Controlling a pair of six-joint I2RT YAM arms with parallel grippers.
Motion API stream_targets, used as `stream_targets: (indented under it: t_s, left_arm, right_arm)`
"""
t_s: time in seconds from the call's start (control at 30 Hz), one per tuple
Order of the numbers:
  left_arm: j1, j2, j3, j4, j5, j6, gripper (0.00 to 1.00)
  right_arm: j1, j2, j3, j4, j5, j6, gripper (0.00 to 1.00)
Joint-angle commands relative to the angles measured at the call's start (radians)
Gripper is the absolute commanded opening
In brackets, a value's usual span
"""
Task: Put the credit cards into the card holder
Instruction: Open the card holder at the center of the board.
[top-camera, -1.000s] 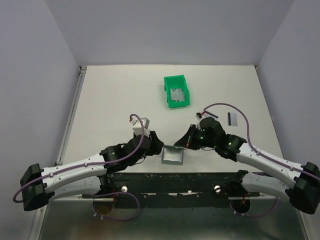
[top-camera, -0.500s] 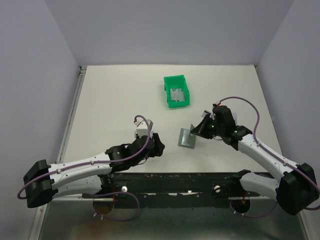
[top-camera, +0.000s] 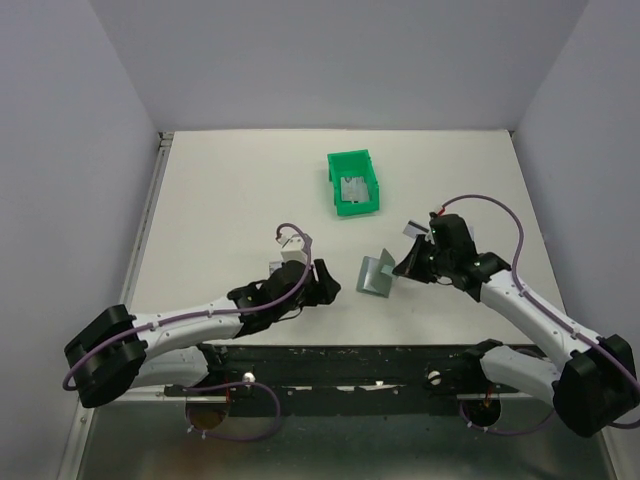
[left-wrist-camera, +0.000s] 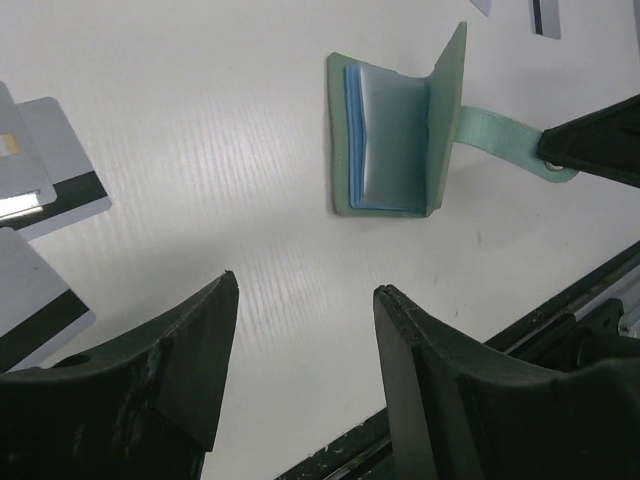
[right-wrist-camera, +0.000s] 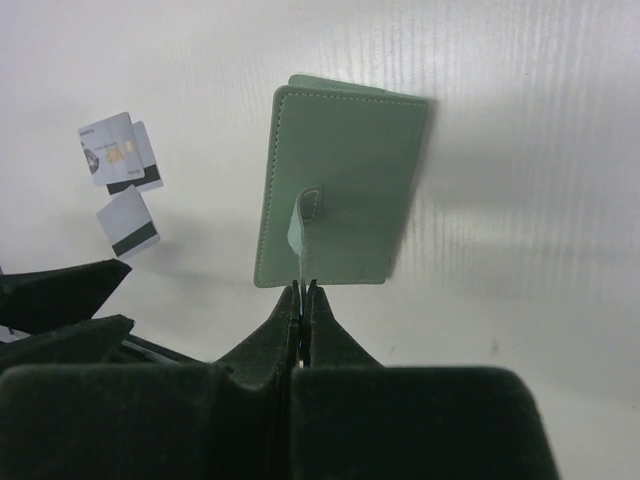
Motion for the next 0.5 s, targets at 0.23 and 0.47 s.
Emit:
stream_targets:
  t_s: [0.23,0.47]
  left_arm:
    - [0.060,0.180,0.015,0.335,0.195,-0.004,0.70]
    - [0.117,0.244,-0.065,0.612,0.281,-0.082,0.71]
  right_arm:
    - [-0.006,-0.112,0.115,-0.201,0.068,-0.097,0.00]
    - [-0.006,-0.144,0.313,-0.299,-0.008,-0.152,0.00]
